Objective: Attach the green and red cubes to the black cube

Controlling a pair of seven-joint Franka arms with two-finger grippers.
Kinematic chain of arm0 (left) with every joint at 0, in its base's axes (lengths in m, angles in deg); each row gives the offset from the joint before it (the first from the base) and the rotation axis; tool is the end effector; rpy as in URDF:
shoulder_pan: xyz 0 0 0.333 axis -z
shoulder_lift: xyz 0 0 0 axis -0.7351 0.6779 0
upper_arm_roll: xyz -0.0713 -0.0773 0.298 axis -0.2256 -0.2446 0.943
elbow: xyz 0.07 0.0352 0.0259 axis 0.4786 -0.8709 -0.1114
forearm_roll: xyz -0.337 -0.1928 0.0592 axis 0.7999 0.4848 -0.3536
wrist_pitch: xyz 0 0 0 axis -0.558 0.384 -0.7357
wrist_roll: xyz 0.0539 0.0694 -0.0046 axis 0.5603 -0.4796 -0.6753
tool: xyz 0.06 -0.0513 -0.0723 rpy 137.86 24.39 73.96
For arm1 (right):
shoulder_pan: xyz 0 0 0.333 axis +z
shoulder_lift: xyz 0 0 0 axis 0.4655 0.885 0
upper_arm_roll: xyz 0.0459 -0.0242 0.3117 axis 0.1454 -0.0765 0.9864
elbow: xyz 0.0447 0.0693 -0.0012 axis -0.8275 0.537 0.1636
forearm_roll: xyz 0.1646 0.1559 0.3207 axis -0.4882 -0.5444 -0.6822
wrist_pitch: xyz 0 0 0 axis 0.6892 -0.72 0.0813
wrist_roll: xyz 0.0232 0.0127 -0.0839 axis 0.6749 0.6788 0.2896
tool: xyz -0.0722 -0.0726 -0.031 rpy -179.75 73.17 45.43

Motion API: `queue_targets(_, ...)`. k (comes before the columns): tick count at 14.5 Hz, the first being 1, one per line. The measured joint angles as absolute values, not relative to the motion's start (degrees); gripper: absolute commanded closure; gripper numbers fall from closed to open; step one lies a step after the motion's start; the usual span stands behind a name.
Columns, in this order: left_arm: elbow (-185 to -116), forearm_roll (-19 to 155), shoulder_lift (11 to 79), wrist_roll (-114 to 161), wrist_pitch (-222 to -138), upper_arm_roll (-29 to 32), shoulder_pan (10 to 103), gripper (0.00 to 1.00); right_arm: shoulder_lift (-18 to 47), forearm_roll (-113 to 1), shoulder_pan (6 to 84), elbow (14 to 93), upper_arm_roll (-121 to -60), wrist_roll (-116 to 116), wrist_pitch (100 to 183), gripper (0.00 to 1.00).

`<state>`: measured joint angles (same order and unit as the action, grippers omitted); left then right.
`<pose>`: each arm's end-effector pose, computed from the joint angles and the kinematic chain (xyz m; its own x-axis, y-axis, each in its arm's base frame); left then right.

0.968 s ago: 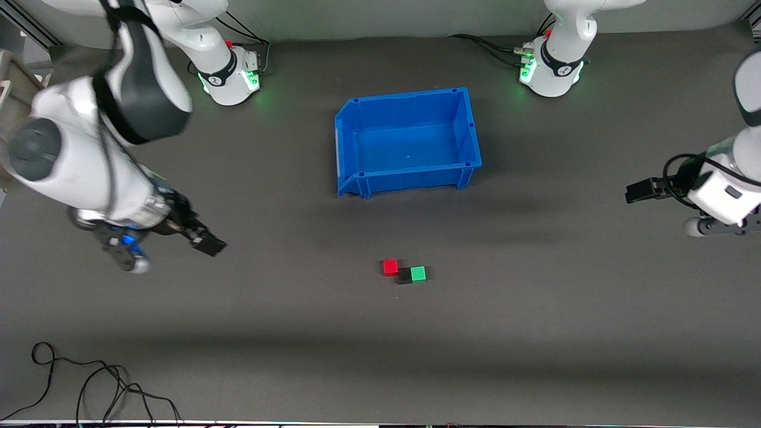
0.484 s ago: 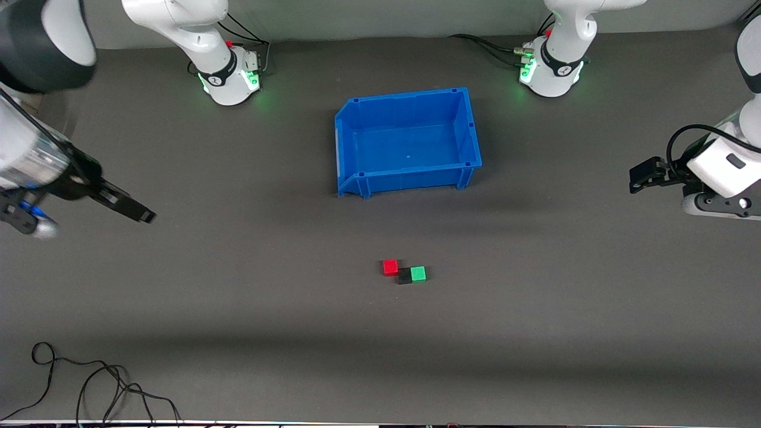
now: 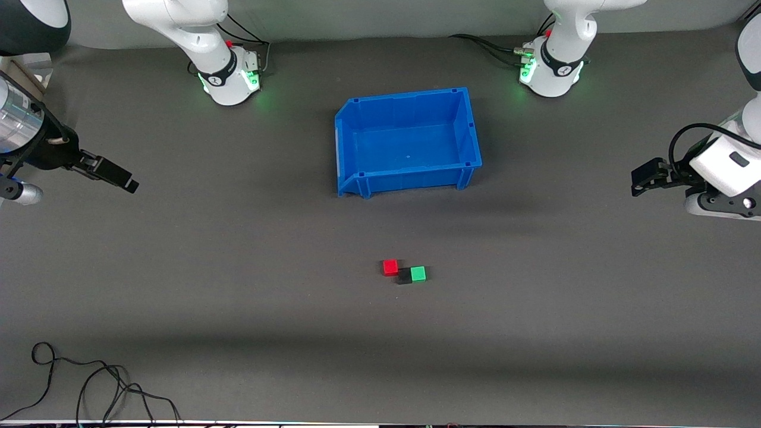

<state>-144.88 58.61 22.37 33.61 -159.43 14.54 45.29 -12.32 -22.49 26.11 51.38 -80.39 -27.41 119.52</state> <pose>0.5759 -0.0289 0.5712 0.9932 -0.1158 -0.0099 -0.1157 -0.9933 0.0035 0.5411 0.0331 0.6008 0.9403 -0.3389 -0.0310 -0.3400 -0.9395 -0.0426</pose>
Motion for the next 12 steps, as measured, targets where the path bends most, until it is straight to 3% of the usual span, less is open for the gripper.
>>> queue_targets(12, -144.6, 58.6, 22.3, 33.6, -159.4, 14.6, 45.3, 0.0, -12.4, -20.5, 24.9, 51.4, -77.9, -13.6, 117.2, 0.0)
